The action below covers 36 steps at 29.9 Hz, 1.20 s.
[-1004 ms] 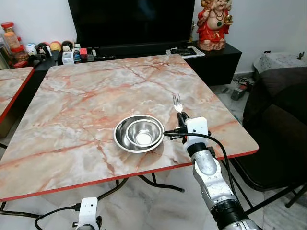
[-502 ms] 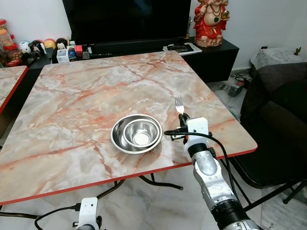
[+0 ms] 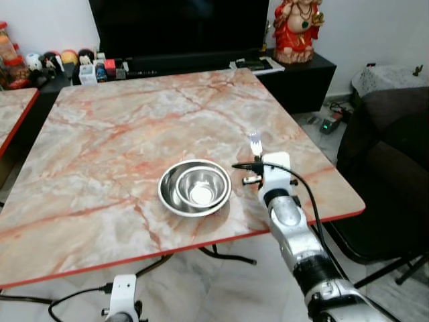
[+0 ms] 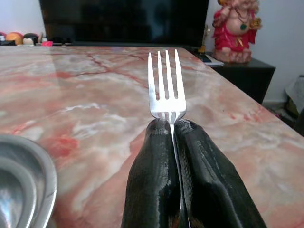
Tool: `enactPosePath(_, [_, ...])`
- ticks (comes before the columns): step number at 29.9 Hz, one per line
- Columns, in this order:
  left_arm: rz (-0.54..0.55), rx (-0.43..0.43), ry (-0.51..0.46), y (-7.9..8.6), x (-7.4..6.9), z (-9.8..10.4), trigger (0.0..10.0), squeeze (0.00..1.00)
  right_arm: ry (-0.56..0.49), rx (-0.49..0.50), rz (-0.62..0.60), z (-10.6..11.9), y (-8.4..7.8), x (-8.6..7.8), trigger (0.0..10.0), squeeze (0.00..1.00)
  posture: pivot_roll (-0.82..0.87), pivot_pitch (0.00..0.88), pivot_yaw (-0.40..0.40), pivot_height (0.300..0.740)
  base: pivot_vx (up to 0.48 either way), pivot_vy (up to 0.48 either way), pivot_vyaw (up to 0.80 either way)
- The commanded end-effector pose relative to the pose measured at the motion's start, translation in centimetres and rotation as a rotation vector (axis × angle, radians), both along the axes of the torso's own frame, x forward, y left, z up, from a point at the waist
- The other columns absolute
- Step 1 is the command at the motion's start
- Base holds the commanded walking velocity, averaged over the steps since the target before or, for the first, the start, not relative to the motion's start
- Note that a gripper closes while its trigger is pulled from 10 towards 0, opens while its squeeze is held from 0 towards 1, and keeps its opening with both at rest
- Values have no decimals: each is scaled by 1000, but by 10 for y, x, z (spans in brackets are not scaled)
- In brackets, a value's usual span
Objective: Setting the table
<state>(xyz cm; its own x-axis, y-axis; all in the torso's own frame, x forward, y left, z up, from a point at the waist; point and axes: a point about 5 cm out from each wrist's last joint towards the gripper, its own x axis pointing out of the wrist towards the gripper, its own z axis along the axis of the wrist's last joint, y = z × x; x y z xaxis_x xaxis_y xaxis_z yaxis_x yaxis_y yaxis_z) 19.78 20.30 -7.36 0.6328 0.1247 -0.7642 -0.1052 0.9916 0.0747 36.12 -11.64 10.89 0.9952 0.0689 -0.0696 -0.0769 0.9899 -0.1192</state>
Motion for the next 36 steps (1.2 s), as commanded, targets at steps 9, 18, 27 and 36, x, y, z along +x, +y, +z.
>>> enactPosePath(9, [4, 5, 4, 5, -3, 0, 10000, 0, 100, 43, 8, -2, -3, 13, 10000, 0, 6, 0, 16, 719, 0, 0, 0])
enactPosePath(18, [7, 11, 11, 8, -8, -2, 10000, 0, 138, 41, 45, -7, 0, 13, 10000, 0, 23, 0, 14, 719, 0, 0, 0])
enactPosePath(27, [12, 19, 22, 11, -19, -6, 10000, 0, 163, 24, 70, -13, 0, 11, 10000, 0, 43, 0, 5, 719, 0, 0, 0])
enactPosePath(36, [11, 30, 39, 16, -29, -10, 10000, 0, 194, 26, 62, -23, 0, 6, 10000, 0, 57, 20, 12, 719, 0, 0, 0])
